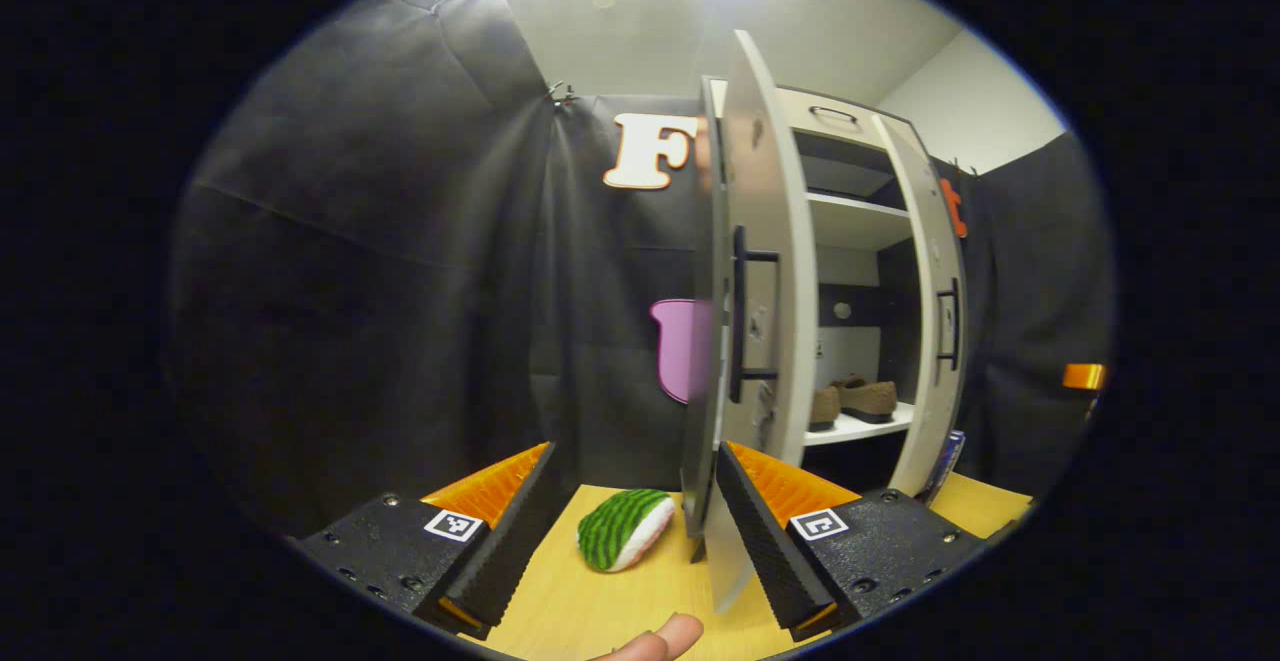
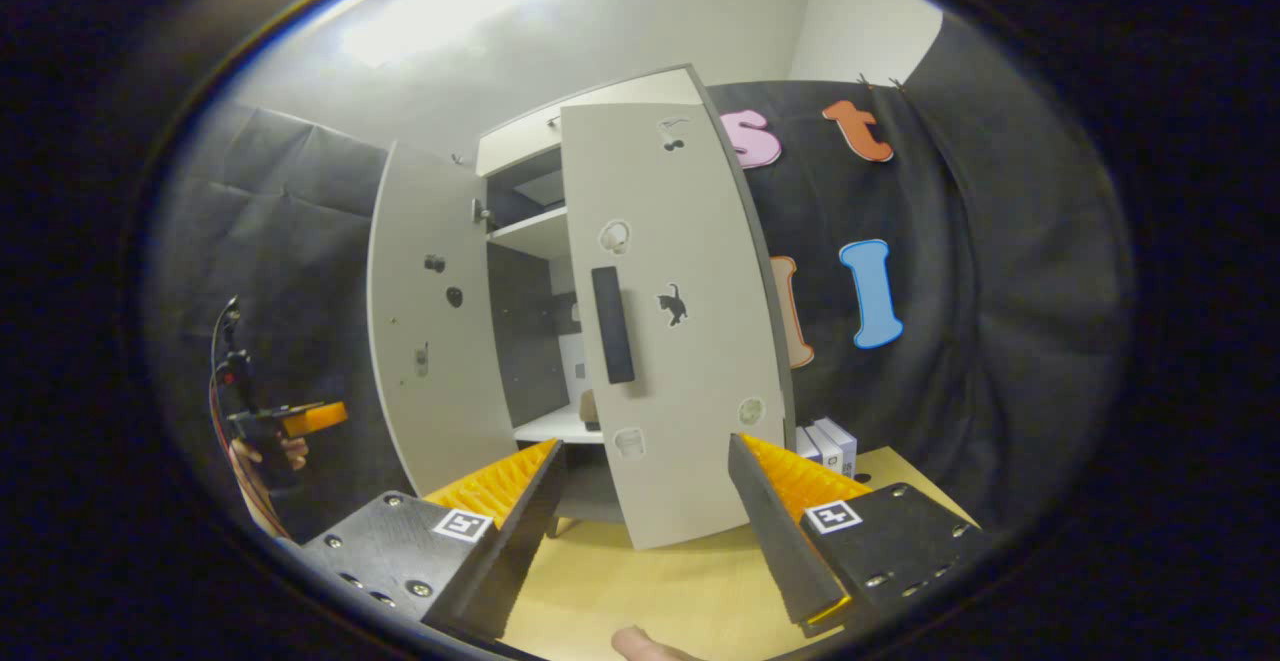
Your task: Grab one shoe with the right hand and put it into the shoe cabinet, grab the other shoe with the left hand and put it into the shoe cabinet; then close the right door with the right hand and the left door with the left hand.
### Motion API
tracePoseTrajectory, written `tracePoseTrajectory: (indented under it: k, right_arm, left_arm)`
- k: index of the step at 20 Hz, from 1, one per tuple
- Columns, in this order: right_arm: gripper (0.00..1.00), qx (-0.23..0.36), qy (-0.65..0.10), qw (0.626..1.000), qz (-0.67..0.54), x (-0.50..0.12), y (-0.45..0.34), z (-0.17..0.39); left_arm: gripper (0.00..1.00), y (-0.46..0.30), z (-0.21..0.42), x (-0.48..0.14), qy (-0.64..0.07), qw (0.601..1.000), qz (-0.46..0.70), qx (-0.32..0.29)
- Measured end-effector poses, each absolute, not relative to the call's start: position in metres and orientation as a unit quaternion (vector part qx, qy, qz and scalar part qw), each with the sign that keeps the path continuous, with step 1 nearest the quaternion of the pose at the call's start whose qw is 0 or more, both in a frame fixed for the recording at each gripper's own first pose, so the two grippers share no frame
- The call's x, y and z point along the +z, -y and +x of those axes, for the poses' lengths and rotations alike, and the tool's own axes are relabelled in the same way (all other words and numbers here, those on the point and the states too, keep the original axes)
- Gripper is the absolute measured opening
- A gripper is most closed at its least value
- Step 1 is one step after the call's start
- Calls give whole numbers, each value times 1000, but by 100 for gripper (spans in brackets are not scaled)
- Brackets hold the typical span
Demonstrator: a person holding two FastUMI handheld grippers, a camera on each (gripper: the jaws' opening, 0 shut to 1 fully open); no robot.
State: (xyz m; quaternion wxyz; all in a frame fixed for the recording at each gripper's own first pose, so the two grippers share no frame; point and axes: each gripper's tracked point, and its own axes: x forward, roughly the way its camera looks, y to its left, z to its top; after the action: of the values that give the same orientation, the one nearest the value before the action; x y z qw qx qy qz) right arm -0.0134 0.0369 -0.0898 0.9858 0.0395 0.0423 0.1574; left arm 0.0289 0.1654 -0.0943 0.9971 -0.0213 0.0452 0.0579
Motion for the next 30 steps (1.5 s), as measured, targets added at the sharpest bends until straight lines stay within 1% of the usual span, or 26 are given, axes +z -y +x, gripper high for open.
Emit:
tracePoseTrajectory:
  k: [2,3,4,5,6,7,8,10,11,12,13,15,16,17,18,19,20,21,22,23,24,26,27,28,30]
  right_arm:
    - [98,161,-33,986,23,-92,-40,-30]
    - [98,156,-29,987,19,-94,-39,-37]
    - [98,147,-26,989,19,-94,-36,-40]
    - [98,138,-24,990,19,-94,-33,-43]
    - [98,131,-22,991,17,-94,-33,-47]
    - [98,127,-17,992,17,-91,-32,-50]
    - [98,124,-9,992,20,-87,-32,-53]
    - [98,122,2,992,33,-81,-28,-59]
    - [98,117,9,992,40,-77,-24,-62]
    - [98,112,16,993,43,-72,-20,-64]
    - [98,105,20,993,44,-70,-15,-66]
    - [98,82,35,995,50,-64,1,-68]
    - [98,73,38,995,51,-65,8,-69]
    - [100,69,40,996,50,-66,13,-71]
    - [98,67,41,996,50,-66,15,-73]
    - [98,66,41,996,51,-68,17,-74]
    - [98,69,39,996,49,-70,17,-72]
    - [98,73,36,996,45,-73,15,-70]
    - [98,75,31,996,40,-78,13,-71]
    - [98,77,28,996,35,-81,13,-69]
    - [98,78,23,996,27,-86,11,-67]
    - [98,80,17,997,13,-94,3,-65]
    - [98,84,13,996,6,-97,1,-65]
    - [98,89,10,996,1,-101,-3,-64]
    - [98,107,5,994,5,-107,-16,-67]
  left_arm:
    - [96,-178,44,-84,-40,997,-35,62]
    - [93,-186,53,-78,-31,997,-36,63]
    - [96,-192,62,-72,-26,997,-34,65]
    - [93,-199,71,-71,-28,996,-35,71]
    - [92,-200,79,-72,-35,996,-38,72]
    - [99,-197,89,-71,-42,996,-44,66]
    - [96,-193,98,-69,-47,996,-44,59]
    - [96,-189,113,-65,-50,997,-31,55]
    - [93,-184,120,-67,-57,997,-22,50]
    - [96,-179,125,-69,-63,997,-16,48]
    - [93,-174,128,-71,-71,996,-16,43]
    - [94,-160,136,-72,-73,997,-24,30]
    - [96,-153,137,-76,-79,996,-26,24]
    - [96,-154,136,-78,-83,996,-23,31]
    - [92,-155,139,-77,-78,996,-27,36]
    - [91,-154,137,-77,-81,996,-21,39]
    - [94,-153,134,-76,-80,996,-16,42]
    - [90,-153,135,-75,-80,996,-8,44]
    - [100,-153,135,-74,-80,996,1,47]
    - [90,-152,134,-73,-80,995,5,51]
    - [95,-151,133,-73,-85,995,8,56]
    - [94,-149,133,-72,-87,994,6,61]
    - [89,-146,133,-74,-90,994,5,60]
    - [94,-143,132,-73,-91,994,7,59]
    - [94,-139,131,-72,-90,994,19,61]
